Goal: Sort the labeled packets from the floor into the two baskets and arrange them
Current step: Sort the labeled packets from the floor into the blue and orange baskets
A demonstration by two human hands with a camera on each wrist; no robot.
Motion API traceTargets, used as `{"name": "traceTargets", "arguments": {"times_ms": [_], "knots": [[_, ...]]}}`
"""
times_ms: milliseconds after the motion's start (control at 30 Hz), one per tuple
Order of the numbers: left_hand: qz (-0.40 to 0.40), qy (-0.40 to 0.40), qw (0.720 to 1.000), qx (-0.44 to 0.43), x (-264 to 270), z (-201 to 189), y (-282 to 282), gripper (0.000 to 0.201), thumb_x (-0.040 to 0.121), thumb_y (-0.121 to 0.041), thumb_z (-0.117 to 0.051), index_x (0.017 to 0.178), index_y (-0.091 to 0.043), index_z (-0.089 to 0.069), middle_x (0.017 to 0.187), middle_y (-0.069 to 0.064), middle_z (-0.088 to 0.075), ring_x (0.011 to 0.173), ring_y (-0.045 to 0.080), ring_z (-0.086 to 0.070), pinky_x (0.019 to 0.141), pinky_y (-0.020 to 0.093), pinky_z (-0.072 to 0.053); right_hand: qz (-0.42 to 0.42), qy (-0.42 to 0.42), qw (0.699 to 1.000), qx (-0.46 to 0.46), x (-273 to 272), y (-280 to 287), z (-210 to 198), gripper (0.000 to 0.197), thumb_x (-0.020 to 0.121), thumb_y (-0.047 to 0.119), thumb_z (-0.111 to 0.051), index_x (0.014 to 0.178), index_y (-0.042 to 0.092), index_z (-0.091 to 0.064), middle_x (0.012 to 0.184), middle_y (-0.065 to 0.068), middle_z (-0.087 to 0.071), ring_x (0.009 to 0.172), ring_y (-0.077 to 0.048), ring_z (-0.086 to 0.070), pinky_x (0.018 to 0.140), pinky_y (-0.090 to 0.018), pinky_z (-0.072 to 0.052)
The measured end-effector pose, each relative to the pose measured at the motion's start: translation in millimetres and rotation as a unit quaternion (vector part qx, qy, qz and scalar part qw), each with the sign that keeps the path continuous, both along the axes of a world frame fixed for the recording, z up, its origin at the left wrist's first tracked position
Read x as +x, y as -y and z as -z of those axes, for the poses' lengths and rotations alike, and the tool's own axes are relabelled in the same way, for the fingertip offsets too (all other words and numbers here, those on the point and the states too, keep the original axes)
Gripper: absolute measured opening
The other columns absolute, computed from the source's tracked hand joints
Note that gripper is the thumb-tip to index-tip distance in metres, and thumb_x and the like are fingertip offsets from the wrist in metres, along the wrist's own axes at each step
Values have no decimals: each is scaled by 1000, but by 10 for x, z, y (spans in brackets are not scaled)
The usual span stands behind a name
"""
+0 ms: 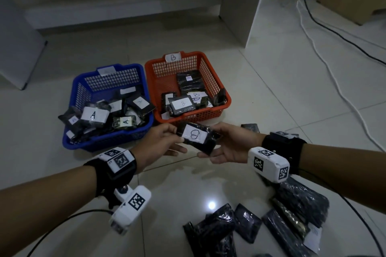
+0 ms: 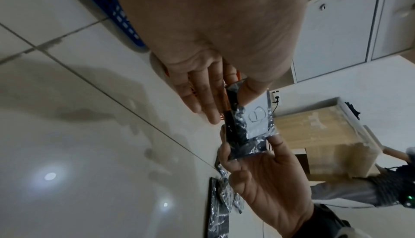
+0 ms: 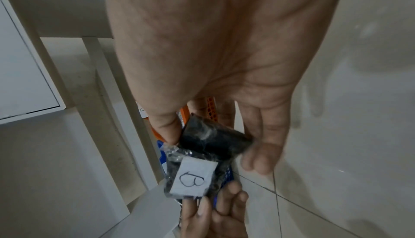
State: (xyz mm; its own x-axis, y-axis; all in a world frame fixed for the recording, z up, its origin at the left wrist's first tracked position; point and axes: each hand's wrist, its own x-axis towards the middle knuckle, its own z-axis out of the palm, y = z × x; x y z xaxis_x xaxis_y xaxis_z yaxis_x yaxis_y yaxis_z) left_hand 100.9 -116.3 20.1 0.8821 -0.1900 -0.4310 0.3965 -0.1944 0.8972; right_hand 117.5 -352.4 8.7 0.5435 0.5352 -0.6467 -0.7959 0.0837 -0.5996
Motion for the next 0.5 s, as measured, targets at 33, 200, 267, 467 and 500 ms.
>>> {"name": "traceTargets", "arguments": {"times_ms": [33,200,267,467,500], "knots": [[-13,5,1000,1,9,4,-34,9,92,-3,-64,96,-8,-57,95,8,-76,87,28,-75,74,36,-56,32,13,999,-7,32,-7,7,51,87,32,-63,132,8,-56,129,-17,-61,109,-35,-67,76,-37,-59],[-49,24,998,7,27,-12,-198,11,91,-7,-65,100,-4,-59,93,11,-75,85,23,-74,74,34,-55,97,123,986,-61,220,23,100,62,73,6,-81,130,3,-58,121,-13,-69,105,-23,-69,79,-29,-56],[-62,26,998,11,22,-12,-240,9,92,-6,-65,98,-4,-59,86,8,-76,79,21,-73,76,37,-54,114,154,978,-76,260,37,131,63,64,-6,-83,122,5,-59,122,-16,-69,107,-30,-70,84,-34,-59],[-99,20,995,10,38,19,-305,4,93,-11,-64,95,-9,-60,79,3,-75,78,23,-73,79,43,-54,95,267,950,-129,231,13,109,58,67,-15,-81,118,4,-61,120,-14,-69,111,-30,-69,90,-43,-59],[-103,21,994,9,49,14,-296,4,93,-11,-63,95,-10,-59,77,1,-75,76,22,-73,75,40,-54,87,282,945,-138,223,11,102,59,66,-14,-83,117,4,-61,118,-11,-71,110,-27,-70,90,-42,-59]]}}
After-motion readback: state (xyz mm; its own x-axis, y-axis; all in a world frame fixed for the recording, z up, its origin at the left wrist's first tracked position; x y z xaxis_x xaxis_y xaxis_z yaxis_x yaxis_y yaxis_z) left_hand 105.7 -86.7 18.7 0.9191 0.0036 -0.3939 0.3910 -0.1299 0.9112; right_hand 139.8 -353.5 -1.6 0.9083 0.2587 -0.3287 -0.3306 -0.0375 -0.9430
